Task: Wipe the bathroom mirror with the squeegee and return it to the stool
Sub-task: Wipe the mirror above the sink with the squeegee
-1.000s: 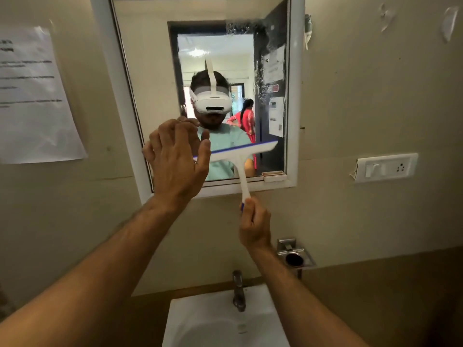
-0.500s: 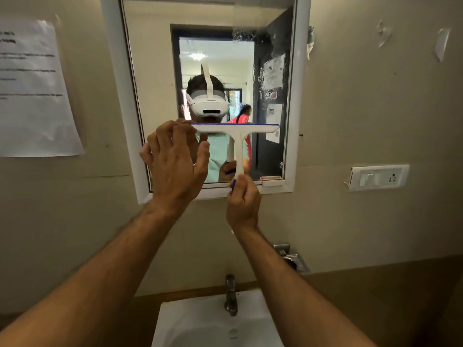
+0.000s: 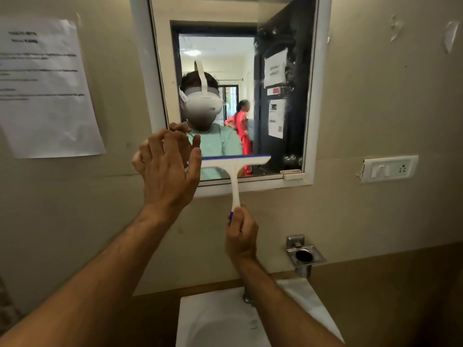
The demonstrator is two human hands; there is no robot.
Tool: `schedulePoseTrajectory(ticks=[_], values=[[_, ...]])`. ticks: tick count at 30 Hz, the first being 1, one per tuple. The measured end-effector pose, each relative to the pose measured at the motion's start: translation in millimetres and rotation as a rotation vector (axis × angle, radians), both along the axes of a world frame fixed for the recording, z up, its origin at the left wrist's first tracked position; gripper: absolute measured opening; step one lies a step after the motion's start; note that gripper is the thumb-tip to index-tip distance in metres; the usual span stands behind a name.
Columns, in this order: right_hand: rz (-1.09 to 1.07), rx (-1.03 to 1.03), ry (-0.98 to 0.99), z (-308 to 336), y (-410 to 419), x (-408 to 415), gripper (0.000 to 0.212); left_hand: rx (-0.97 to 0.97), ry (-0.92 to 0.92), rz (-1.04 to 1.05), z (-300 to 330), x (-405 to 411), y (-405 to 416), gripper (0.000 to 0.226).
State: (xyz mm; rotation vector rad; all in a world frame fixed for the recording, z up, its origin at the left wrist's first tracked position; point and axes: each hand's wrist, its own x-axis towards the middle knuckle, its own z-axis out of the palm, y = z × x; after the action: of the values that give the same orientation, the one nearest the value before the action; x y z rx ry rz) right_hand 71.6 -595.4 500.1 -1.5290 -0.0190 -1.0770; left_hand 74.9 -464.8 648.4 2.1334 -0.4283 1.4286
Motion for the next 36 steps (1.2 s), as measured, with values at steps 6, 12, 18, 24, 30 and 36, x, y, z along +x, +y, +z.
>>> schedulePoseTrajectory(ticks=[6,12,18,24,30,36], values=[[-0.071,0.027,-0.049,37.6,25.5,14.2,0.029,-0.007,-0.012,-0.006,6.2,5.4,26.9,0.033],[-0.048,-0.024,0.026,-24.7,25.1,3.8,0.030,-0.002,0.014,-0.005,-7.1,6.0,36.3,0.035],[-0.028,-0.084,-0.004,-17.8,8.7,-1.3,0.031,-0.003,0.024,-0.030,-12.7,6.5,27.8,0.035],[-0.018,-0.082,-0.081,74.6,-5.1,14.4,0.030,-0.044,0.002,-0.039,0.6,7.3,8.4,0.036],[0.022,-0.102,-0.044,54.3,-18.0,18.0,0.030,-0.077,0.008,-0.015,-6.9,6.6,-15.0,0.036],[0.071,-0.217,0.025,-5.4,-39.3,9.5,0.035,-0.071,0.055,0.041,-14.7,6.5,-32.9,0.040]])
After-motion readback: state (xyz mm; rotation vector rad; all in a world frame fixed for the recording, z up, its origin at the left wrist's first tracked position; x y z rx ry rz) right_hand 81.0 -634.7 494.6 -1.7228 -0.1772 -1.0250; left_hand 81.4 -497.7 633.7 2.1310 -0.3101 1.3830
